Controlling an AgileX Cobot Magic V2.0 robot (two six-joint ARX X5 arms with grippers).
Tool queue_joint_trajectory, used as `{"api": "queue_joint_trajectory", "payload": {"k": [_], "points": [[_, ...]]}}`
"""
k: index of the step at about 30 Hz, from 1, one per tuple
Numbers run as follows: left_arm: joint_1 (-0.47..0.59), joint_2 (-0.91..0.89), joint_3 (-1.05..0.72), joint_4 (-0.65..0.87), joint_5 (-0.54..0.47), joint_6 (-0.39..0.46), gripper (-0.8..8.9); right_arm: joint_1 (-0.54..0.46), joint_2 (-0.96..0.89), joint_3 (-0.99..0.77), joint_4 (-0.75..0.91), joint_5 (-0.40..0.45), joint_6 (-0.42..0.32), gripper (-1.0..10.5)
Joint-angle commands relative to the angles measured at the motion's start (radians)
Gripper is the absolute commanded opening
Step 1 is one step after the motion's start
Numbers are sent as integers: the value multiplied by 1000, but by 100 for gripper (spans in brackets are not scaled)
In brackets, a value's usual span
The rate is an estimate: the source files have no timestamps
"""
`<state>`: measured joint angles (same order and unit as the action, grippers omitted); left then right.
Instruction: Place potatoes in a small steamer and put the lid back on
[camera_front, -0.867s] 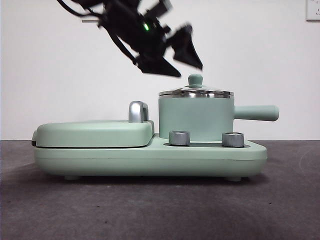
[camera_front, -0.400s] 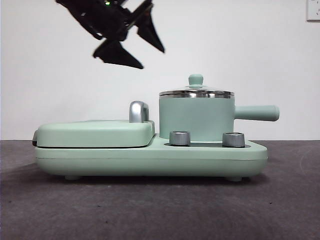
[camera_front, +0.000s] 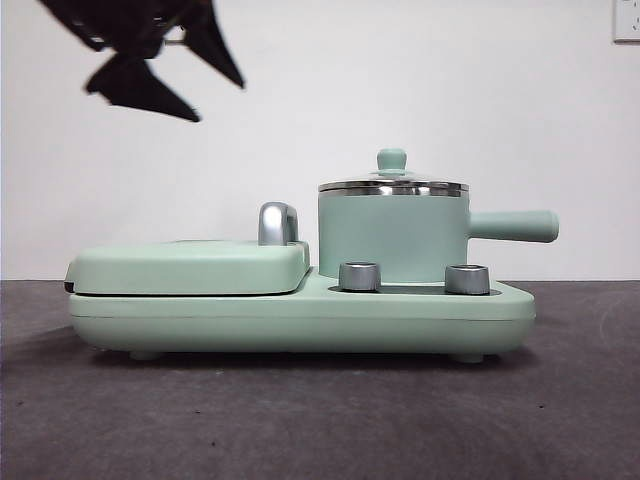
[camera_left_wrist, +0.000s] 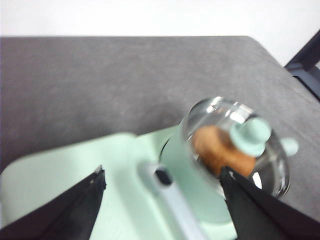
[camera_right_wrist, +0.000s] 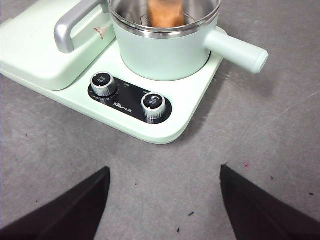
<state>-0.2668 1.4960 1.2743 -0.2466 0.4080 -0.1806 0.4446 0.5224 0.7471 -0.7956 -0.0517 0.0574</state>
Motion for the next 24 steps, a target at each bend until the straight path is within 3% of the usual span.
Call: {"api": "queue_joint_trajectory", "payload": {"k": [1,15,20,24], "points": [[23,-75,-82,12,5,5,374,6,5,4,9,0,11,339],[118,-567,-589,-6,3,-69,374,6,5,4,9,-11,25,339],[132,-713,-679,-146,-1,-78,373,6,5,4,7,-11,69,339],[132,-772,-684,-320,4,-33,371,6,5,5,-7,-14,71,339]]}}
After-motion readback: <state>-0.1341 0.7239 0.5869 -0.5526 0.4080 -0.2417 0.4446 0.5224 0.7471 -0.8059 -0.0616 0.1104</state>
